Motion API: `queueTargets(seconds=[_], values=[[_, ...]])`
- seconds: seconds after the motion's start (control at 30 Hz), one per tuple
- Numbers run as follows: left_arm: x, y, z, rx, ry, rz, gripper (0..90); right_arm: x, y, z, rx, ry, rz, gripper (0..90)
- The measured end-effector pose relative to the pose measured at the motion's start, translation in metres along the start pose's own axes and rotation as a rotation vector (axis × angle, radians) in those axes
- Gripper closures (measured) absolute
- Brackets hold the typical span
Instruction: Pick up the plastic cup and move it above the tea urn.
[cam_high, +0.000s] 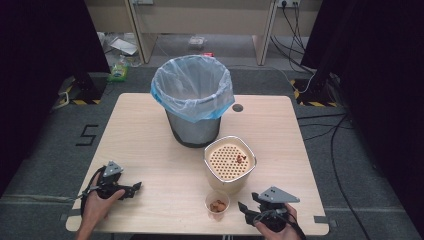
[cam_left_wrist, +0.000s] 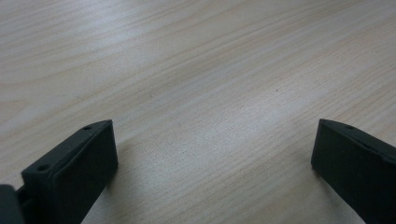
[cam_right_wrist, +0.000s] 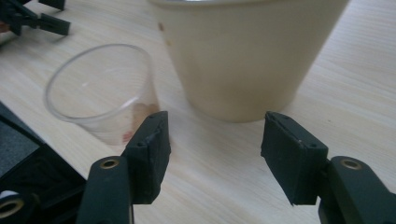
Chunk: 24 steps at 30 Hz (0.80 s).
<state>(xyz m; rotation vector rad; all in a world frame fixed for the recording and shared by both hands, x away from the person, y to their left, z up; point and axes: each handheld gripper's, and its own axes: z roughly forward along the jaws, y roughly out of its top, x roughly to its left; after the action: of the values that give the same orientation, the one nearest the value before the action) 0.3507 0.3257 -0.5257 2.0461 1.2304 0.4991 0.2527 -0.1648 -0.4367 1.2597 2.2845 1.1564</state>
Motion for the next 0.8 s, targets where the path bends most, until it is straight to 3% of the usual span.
queueTargets(seconds=[0.4,0.8], values=[[0.0,0.0,0.0,0.0,0.0,0.0,0.0,0.014,0.011,0.0,-0.021,0.046,-0.026,50.0],[0.0,0.0,0.0,0.001,-0.001,0.001,0.0,0.028,0.018,0.018,0.003,0.067,-0.071,52.6]])
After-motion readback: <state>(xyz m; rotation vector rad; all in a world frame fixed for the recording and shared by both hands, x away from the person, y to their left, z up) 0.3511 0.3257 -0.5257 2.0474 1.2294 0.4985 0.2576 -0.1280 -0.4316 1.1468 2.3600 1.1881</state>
